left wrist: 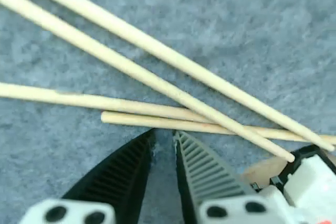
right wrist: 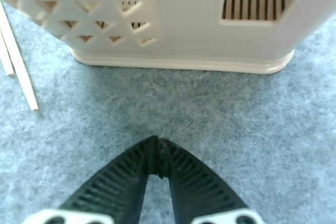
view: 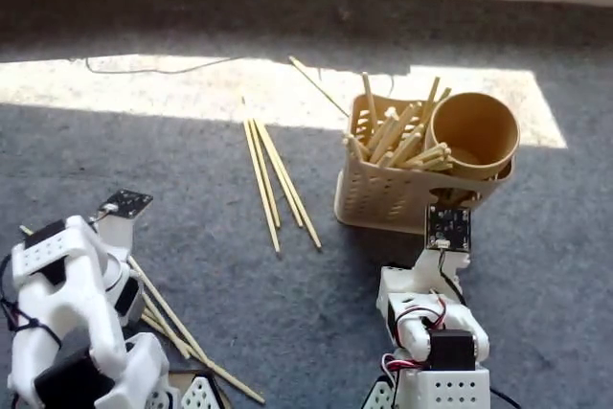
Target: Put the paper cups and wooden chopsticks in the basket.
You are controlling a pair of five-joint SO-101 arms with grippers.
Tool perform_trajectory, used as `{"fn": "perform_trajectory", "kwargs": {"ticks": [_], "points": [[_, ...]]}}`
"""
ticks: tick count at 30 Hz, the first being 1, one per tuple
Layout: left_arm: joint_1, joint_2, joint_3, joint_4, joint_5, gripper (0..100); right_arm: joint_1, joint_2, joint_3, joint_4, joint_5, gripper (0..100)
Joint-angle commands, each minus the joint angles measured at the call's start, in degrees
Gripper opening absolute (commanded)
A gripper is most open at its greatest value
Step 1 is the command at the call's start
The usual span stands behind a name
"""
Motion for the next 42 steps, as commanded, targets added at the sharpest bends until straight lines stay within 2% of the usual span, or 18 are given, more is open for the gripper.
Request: {"fn": "perform_trajectory", "kwargs": {"ticks": [1, 8, 15, 17, 23, 26, 29, 33, 42], "points": [[8.66, -0.48, -3.21, -0.53, 8.0, 7, -0.4, -0.13, 5.85, 0.4, 0.53, 0.8], [20.18, -0.31, -9.01, -0.7, 18.73, 7, -0.4, -0.13, 5.85, 0.4, 0.53, 0.8], [27.91, -0.48, -11.03, -8.79, 26.2, 7, -0.4, -0.13, 5.85, 0.4, 0.53, 0.8], [29.32, -0.57, -13.58, -8.18, 27.16, 7, -0.4, -0.13, 5.85, 0.4, 0.53, 0.8], [29.41, -0.57, -25.45, 3.08, 29.8, 7, -0.4, -0.13, 5.85, 0.4, 0.53, 0.8], [29.41, -0.57, -29.93, 7.3, 29.8, 0, -0.4, -0.13, 5.85, 0.4, 0.53, 0.8], [29.41, -0.66, -33.1, 10.99, 29.8, 1, -0.4, -0.13, 5.85, 0.4, 0.53, 0.8], [29.41, -6.11, -32.66, 11.69, 29.8, 0, -0.4, -0.13, 5.85, 0.4, 0.53, 0.8], [28.7, -30.11, -22.81, 11.69, 29.8, 0, -0.75, -0.13, 5.85, 0.4, 0.53, 0.8]]}}
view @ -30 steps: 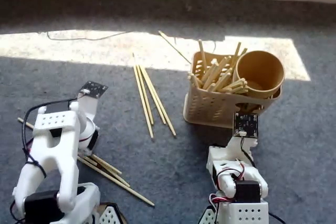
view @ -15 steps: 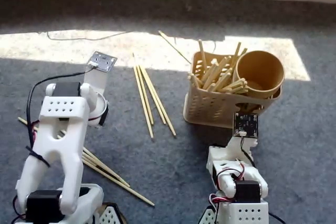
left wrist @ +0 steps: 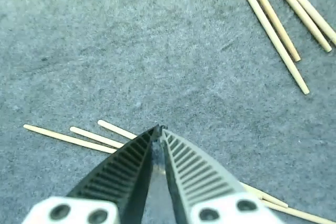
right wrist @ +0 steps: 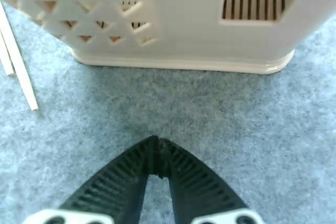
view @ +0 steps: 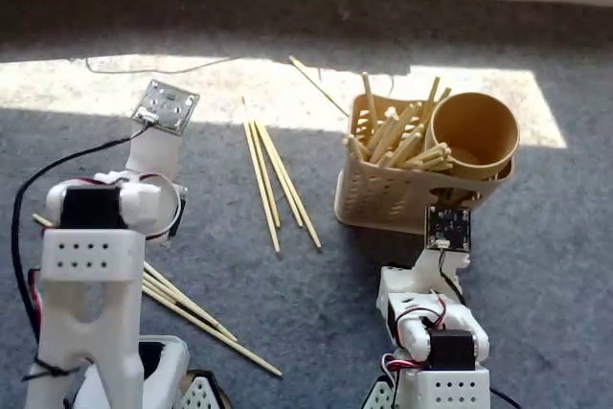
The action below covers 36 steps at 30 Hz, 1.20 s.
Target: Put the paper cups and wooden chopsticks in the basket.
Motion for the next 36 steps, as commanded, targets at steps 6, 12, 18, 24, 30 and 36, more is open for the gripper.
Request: {"fn": "perform_trajectory", "kwargs": {"ticks": [6, 12, 18, 24, 30, 36], "points": [[-7.6, -14.29, 6.73, -1.58, 0.26, 1, -5.85, -0.13, 6.02, 0.22, 0.53, 0.8], [-12.0, -17.27, 13.85, -8.53, 0.26, 1, -6.37, -0.13, 6.02, 0.22, 0.26, 0.8], [-15.69, -21.05, 23.87, -16.79, 0.62, 1, -6.37, -0.13, 5.85, 1.63, 0.53, 0.8], [-20.79, -28.09, 29.67, -19.08, 0.88, 1, -5.76, -0.13, -0.4, 4.18, 0.53, 0.8], [-23.16, -33.19, 34.15, -19.34, 8.26, 1, -8.04, 0.13, -10.86, 4.88, 1.23, 0.8], [-26.68, -34.95, 34.86, -19.34, 8.44, 1, -13.93, 0.66, -24.84, 8.31, 3.78, 0.8]]}}
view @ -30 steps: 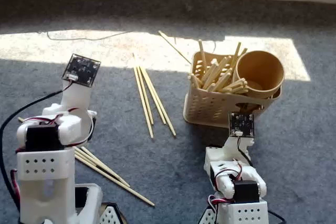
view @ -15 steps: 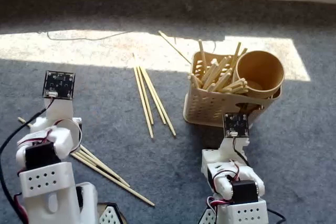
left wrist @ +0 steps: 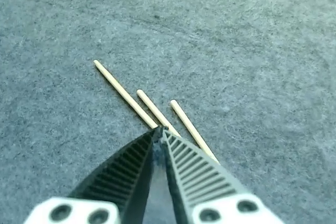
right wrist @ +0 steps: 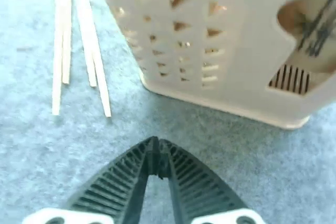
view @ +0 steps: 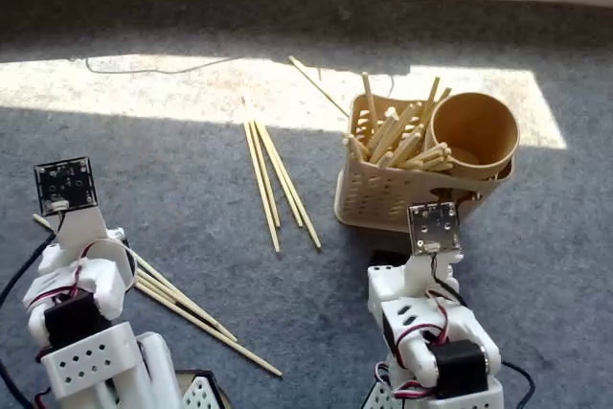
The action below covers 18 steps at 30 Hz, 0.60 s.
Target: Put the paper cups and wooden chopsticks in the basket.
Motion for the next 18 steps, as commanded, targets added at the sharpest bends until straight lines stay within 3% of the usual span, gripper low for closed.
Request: {"fn": "perform_trajectory", "kwargs": {"ticks": [1, 14, 18], "points": [[-1.63, -0.84, -0.13, -1.14, 0.7, 1, -4.97, 1.19, -9.19, 1.36, 0.88, 0.8], [-1.89, -1.01, 1.71, -4.04, 0.7, 1, -33.45, 26.95, -23.16, -3.21, 1.32, 1.4], [-1.98, -1.19, 1.54, -4.04, 0.7, 1, -42.86, 32.31, -22.99, -9.63, 1.05, 7.5]]}}
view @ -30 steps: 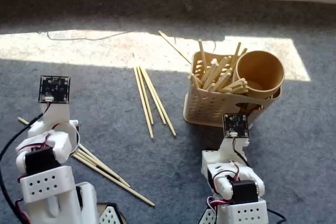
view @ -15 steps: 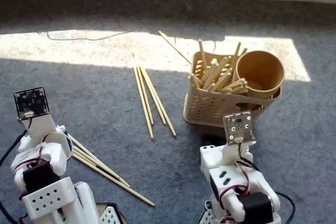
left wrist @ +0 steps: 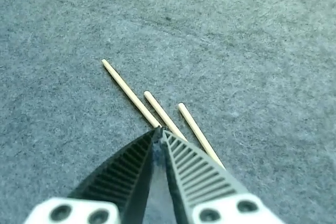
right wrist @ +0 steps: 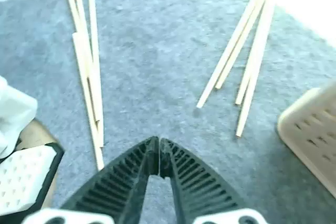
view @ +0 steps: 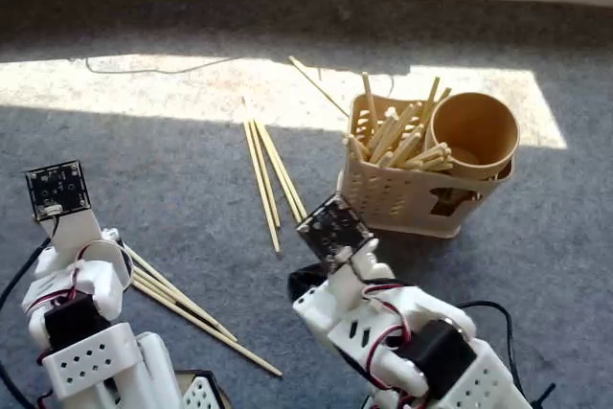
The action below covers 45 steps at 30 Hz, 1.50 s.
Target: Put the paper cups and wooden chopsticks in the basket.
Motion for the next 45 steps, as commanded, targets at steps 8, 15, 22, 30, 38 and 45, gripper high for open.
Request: {"fn": "perform_trajectory", "kwargs": {"ticks": [8, 15, 22, 30, 38, 45], "points": [[-7.08, -0.75, -0.92, -1.93, 6.42, 10, -14.37, 12.7, -1.1, -18.33, 0.09, 19.2], [-11.56, -0.75, -0.92, -1.93, 13.45, 21, -21.76, 23.6, 7.16, -36.62, 0.09, 19.2], [-11.56, -0.75, -0.92, -1.93, 13.45, 21, -22.02, 38.55, 7.87, -43.47, 0.09, 19.2], [-11.56, -0.75, -0.92, -1.93, 13.36, 21, -19.56, 50.15, 7.78, -53.85, 0.53, 19.2], [-11.56, -0.84, -0.66, -3.08, 13.36, 21, -20.88, 54.64, 6.2, -54.29, 0.53, 19.1], [-11.56, -0.84, -0.66, -3.08, 13.36, 21, -20.0, 64.48, 0.57, -54.02, 0.53, 17.8]]}}
